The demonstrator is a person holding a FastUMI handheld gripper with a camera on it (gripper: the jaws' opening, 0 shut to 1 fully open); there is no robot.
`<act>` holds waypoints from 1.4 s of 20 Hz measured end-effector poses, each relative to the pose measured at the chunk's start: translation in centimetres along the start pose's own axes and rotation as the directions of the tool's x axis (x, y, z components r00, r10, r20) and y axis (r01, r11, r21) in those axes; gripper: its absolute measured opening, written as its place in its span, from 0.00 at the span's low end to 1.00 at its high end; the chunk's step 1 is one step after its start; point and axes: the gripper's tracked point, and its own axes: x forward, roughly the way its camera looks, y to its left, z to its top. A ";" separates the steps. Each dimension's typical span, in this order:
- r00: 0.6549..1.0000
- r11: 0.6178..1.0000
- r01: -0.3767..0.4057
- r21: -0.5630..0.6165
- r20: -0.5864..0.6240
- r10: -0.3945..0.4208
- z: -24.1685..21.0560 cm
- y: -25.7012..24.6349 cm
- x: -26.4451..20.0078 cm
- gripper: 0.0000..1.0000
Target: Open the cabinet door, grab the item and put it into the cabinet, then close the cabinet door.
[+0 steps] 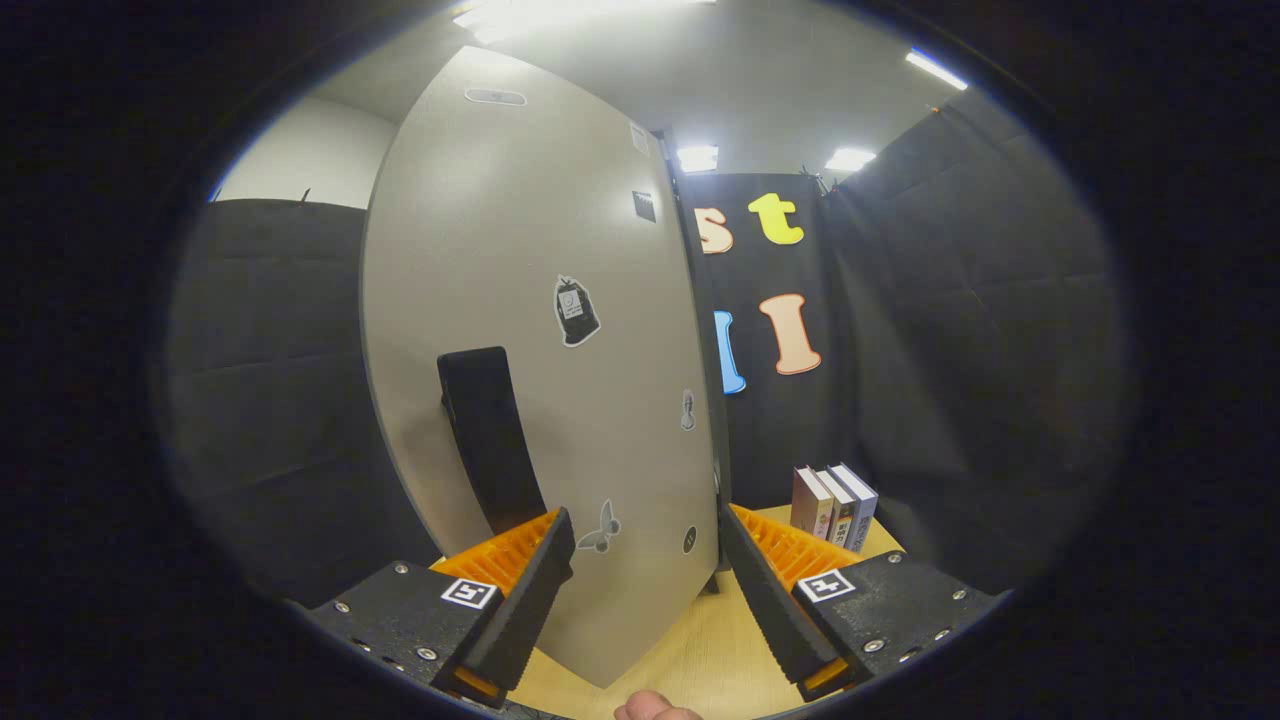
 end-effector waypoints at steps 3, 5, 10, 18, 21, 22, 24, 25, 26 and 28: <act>1.000 1.000 -0.002 -0.007 0.000 0.002 0.0 1.8 0.9 0.93; 1.000 1.000 -0.005 0.003 -0.003 0.005 -0.1 2.8 1.7 0.93; 0.999 0.998 -0.022 0.056 -0.025 0.024 -1.4 5.8 2.0 0.93; 0.999 0.998 -0.046 -0.032 0.020 0.046 -1.5 9.5 1.0 0.93; 0.998 0.998 -0.057 -0.029 0.002 0.057 -2.4 10.0 1.1 0.93; 0.998 0.998 -0.064 -0.024 -0.005 0.063 -2.6 10.6 1.0 0.94; 0.998 0.998 -0.062 -0.025 0.000 0.062 -2.4 10.8 0.8 0.94; 0.999 0.998 -0.054 -0.027 0.008 0.054 -2.2 10.7 0.8 0.93; 0.999 0.999 -0.047 -0.025 0.014 0.047 -2.1 10.7 0.8 0.93; 0.999 0.999 -0.039 -0.021 0.020 0.040 -1.9 10.9 1.0 0.93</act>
